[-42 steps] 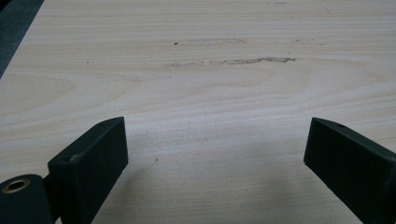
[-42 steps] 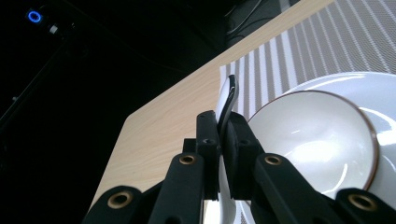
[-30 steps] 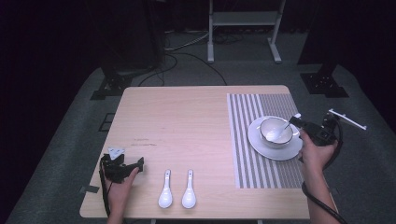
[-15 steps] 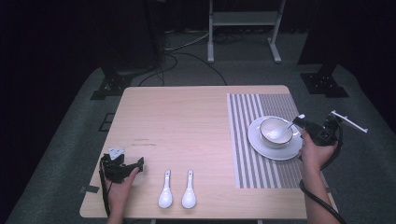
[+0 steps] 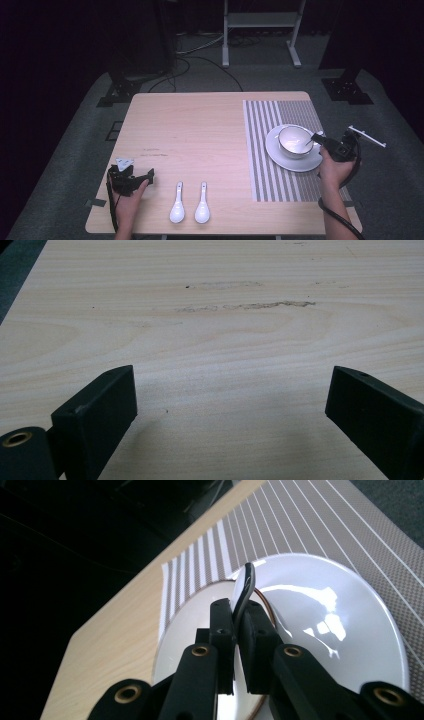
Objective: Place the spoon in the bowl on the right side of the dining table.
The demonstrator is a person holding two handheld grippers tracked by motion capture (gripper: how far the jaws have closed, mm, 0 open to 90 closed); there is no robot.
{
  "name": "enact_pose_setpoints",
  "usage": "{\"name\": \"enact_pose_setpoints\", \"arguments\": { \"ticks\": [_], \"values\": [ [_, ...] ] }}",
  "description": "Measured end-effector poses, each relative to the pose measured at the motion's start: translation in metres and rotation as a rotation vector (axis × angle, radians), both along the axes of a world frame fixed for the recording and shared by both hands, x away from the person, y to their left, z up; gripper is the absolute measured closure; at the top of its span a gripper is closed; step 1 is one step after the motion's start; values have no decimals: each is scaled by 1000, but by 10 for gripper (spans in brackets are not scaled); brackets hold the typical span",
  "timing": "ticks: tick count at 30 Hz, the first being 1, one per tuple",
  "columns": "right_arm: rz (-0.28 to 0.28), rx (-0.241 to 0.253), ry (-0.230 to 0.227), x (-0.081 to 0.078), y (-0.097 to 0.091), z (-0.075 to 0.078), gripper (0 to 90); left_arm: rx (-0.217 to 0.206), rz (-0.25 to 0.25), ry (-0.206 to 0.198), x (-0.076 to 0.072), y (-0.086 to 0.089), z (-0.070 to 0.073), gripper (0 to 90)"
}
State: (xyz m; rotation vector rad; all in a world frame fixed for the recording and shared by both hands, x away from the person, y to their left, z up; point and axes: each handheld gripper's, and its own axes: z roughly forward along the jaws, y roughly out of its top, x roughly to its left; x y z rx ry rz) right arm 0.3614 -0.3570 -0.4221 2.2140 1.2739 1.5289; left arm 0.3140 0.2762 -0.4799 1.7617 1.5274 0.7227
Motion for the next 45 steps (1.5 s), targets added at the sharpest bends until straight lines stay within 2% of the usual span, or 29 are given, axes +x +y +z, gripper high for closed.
{"name": "enact_pose_setpoints", "arguments": {
  "ticks": [2,4,7,17,30,39,45],
  "values": [
    [0,8,2,0,-1,-3,850,0,0,0,0,0,0,51],
    [-3,38,2,-1,-6,-8,849,1,0,2,0,0,0,51],
    [0,48,6,-2,-8,-10,846,3,0,1,0,0,0,51],
    [14,54,23,-4,-16,-17,825,5,0,3,0,-1,0,51],
    [20,82,10,-7,-18,-20,786,4,1,1,0,0,0,51],
    [36,84,1,-10,-18,-20,773,5,2,0,0,-1,0,51],
    [42,113,-12,-15,-18,-24,761,5,5,1,0,-1,0,51]
  ]
}}
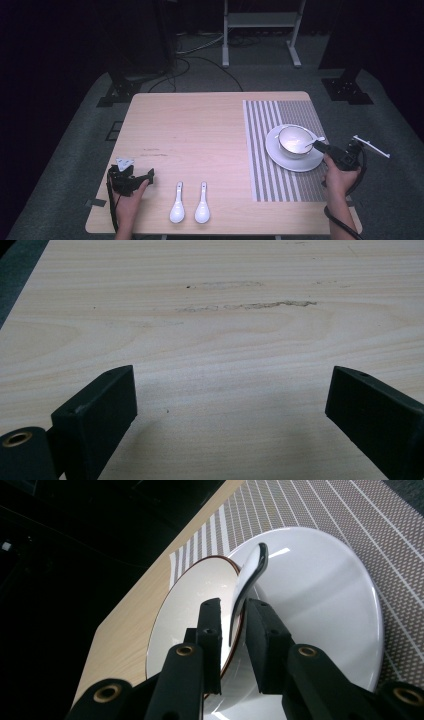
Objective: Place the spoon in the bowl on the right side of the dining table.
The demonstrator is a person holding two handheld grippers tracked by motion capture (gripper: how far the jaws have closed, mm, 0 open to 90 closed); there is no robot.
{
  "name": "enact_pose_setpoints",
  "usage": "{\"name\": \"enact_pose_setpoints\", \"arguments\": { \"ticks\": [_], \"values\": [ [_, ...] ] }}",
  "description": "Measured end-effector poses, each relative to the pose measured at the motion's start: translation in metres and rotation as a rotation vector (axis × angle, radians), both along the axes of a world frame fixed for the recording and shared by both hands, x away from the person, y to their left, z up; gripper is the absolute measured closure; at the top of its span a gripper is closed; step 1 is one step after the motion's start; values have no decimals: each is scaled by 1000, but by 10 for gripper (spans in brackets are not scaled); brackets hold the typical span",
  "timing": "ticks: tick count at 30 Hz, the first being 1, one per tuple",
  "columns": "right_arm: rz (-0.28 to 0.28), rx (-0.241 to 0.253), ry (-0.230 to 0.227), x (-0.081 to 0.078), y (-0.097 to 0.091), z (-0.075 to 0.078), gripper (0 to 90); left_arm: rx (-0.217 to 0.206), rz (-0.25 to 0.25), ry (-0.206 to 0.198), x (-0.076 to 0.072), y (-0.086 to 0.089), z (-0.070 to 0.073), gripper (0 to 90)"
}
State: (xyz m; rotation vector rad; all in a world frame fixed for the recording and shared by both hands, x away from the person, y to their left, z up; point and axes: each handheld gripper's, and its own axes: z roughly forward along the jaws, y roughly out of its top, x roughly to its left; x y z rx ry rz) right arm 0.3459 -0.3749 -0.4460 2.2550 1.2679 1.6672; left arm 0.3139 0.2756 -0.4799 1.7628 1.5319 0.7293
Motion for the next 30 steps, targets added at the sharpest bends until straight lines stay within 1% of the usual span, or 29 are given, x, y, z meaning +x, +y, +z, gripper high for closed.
{"name": "enact_pose_setpoints", "arguments": {
  "ticks": [1,4,12,13,14,15,16,17,19,20,23,24,27,29,30],
  "values": [
    [2,12,-5,-3,0,-2,758,-1,0,0,0,0,0,51],
    [5,18,-11,-5,0,-2,753,1,1,2,0,0,0,51],
    [38,17,-37,-14,3,-1,725,6,1,5,0,0,0,51],
    [47,13,-44,-16,4,0,700,7,1,6,0,-1,0,51],
    [53,12,-46,-18,5,0,700,7,1,6,0,-1,0,51],
    [60,6,-47,-19,6,0,661,8,1,6,0,-1,0,51],
    [60,6,-47,-19,6,0,661,8,1,6,0,-1,0,51],
    [80,0,-53,-22,9,0,626,10,0,7,0,-1,0,51],
    [95,-1,-62,-25,12,-1,598,8,-1,6,1,-1,0,51],
    [95,-1,-62,-25,12,-1,598,8,-1,6,1,-1,0,51],
    [124,3,-80,-32,17,-3,538,10,-3,2,0,-1,0,51],
    [124,3,-80,-32,17,-3,538,10,-3,2,0,-1,0,51],
    [145,10,-102,-40,21,-4,495,10,-3,2,0,-1,0,51],
    [148,10,-107,-42,23,-4,489,9,-3,2,0,-1,0,51],
    [161,15,-118,-46,25,-4,472,10,-3,2,0,-1,0,51]
  ]
}}
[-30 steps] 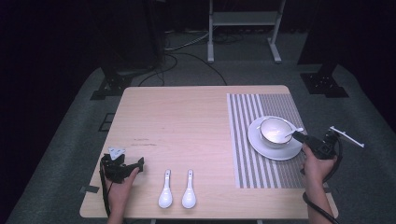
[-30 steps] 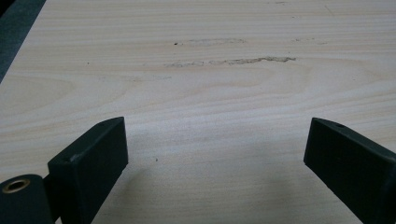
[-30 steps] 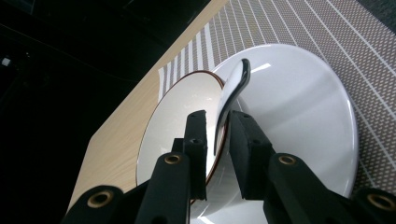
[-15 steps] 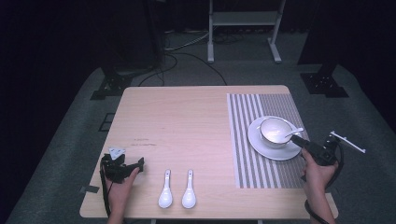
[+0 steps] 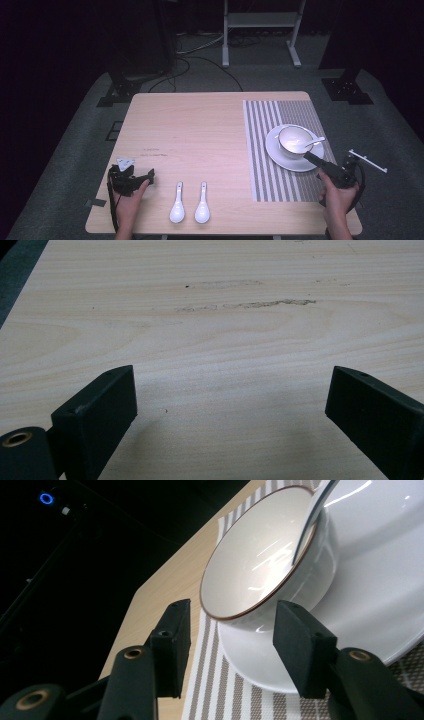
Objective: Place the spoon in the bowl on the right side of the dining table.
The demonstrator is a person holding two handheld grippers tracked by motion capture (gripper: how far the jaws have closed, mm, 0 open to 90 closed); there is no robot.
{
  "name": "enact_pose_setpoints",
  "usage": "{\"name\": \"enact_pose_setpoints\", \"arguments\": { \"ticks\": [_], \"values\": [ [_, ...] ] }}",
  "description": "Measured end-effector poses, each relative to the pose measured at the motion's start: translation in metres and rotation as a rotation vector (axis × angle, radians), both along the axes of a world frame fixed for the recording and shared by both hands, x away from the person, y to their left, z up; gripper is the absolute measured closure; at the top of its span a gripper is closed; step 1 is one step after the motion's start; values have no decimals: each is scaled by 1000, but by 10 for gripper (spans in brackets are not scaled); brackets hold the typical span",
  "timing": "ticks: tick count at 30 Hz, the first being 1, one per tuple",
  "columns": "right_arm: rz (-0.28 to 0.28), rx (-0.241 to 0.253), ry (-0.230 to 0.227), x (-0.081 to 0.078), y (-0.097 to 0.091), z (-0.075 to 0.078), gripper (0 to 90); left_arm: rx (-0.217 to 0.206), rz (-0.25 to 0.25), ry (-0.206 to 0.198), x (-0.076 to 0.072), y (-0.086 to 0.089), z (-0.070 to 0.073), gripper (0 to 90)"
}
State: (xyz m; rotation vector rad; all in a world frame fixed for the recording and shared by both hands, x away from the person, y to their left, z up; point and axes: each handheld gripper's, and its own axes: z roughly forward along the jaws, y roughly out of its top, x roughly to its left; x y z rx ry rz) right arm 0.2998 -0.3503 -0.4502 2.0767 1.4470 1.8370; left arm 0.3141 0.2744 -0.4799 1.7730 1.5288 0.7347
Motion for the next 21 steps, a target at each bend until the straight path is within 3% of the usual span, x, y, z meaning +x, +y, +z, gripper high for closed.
{"name": "enact_pose_setpoints", "arguments": {
  "ticks": [21],
  "values": [
    [71,1,-32,-30,24,-10,450,-1,-3,2,-1,0,0,51]
  ]
}}
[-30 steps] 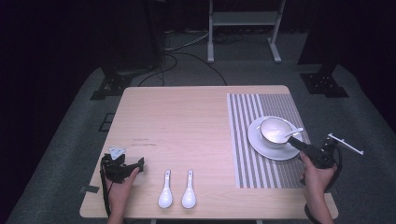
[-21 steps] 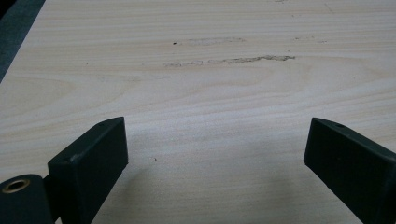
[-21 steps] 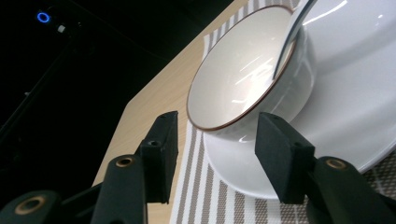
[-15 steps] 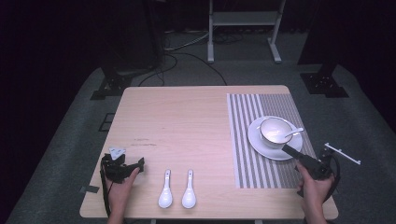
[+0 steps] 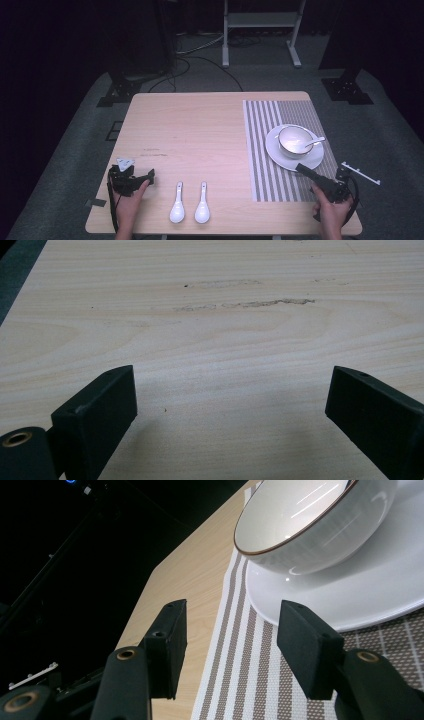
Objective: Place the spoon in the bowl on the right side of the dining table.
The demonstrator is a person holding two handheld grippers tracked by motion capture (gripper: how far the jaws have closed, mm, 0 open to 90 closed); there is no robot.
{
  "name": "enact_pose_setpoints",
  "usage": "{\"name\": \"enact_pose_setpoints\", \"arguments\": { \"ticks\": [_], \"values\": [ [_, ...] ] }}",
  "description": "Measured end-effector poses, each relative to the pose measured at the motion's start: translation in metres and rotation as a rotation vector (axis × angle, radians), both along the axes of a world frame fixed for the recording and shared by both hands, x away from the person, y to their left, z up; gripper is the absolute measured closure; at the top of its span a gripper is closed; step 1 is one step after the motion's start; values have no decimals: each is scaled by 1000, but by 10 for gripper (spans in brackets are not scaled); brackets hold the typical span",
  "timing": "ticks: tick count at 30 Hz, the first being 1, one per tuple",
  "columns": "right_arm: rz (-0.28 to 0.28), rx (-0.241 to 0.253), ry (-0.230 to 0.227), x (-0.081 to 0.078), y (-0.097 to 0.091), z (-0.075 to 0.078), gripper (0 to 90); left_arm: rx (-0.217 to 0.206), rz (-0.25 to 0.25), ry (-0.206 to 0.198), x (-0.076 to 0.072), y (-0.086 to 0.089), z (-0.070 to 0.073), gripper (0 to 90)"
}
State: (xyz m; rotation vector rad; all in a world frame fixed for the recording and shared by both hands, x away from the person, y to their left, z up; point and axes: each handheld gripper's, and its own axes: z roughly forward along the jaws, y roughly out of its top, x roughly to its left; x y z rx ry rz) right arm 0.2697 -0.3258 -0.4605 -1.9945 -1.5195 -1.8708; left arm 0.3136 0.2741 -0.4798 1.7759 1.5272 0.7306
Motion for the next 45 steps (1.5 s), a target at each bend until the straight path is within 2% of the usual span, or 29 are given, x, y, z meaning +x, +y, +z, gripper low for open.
{"name": "enact_pose_setpoints", "arguments": {
  "ticks": [10,19,38,45],
  "values": [
    [16,-7,2,-7,8,-8,443,-1,1,-1,0,0,0,51],
    [41,-10,-11,-13,14,-8,440,0,1,-2,0,0,0,51],
    [106,-76,-9,-28,35,-19,424,4,0,-2,0,0,0,51],
    [133,-66,-14,-33,42,-22,422,3,1,-4,0,-1,0,51]
  ]
}}
